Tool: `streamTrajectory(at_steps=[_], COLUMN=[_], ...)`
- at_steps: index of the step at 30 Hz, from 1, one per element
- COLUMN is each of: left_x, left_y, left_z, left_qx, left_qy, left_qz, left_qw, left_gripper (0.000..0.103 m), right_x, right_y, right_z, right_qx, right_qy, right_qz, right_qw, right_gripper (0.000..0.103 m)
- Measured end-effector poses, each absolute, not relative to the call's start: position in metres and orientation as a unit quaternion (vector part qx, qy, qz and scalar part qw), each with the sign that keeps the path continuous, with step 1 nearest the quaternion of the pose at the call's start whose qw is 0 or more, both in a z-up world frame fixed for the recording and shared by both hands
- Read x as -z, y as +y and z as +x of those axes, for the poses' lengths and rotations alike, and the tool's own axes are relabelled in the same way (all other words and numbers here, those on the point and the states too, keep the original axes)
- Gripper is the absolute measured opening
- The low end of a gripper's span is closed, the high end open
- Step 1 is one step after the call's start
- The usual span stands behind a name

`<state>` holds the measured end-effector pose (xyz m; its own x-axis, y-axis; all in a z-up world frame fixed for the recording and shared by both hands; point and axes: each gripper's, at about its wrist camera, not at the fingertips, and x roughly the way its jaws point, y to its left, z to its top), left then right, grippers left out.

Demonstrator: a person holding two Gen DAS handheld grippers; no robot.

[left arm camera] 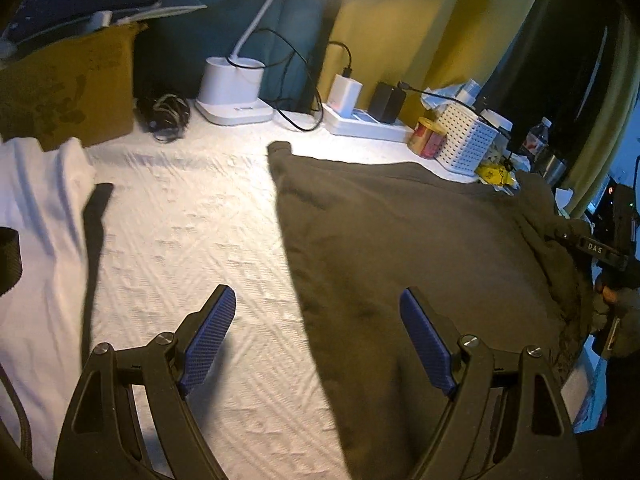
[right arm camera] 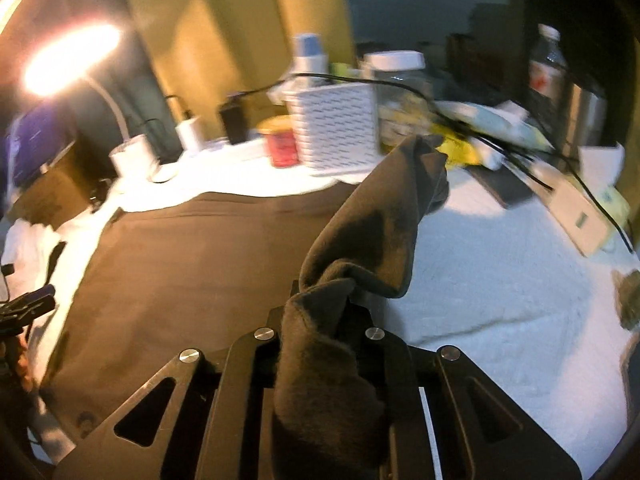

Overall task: Fold small clothes
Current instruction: 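Carry the held side over the shirt's middle and open the right gripper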

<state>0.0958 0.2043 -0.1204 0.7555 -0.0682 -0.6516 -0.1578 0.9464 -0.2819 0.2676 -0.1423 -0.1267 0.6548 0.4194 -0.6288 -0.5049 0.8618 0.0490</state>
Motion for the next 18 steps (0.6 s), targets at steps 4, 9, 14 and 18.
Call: streamTrajectory(at_steps=[4,9,14,18], left_x=[0.116,0.115,0.113,0.113], left_y=[0.213,0.219,0.226,0.228], left_z=[0.083,0.068,0.052,0.042], left_qx=[-0.034,-0.041,-0.052,-0.059], left_qy=[0.339,0.336,0.330,0.326], left_qz=[-0.165,-0.162,-0.167,-0.169], left_qw=[0.926,0.927,0.928,0.928], left_gripper=[0.084,0.084,0.084,0.084], right_x=[0.125,0.126,0.128,0.135], right_y=[-0.108,-0.069,-0.035,-0.008], right_z=[0.257,0.245,0.234,0.219], right_qx=[-0.286,-0.323,-0.356,-0.385], right_qy=[0.325,0.323,0.324,0.328], right_qz=[-0.073,-0.084,-0.093,-0.104], right_qw=[0.898,0.886,0.872,0.856], right_gripper=[0.014,0.014,0.014,0.014])
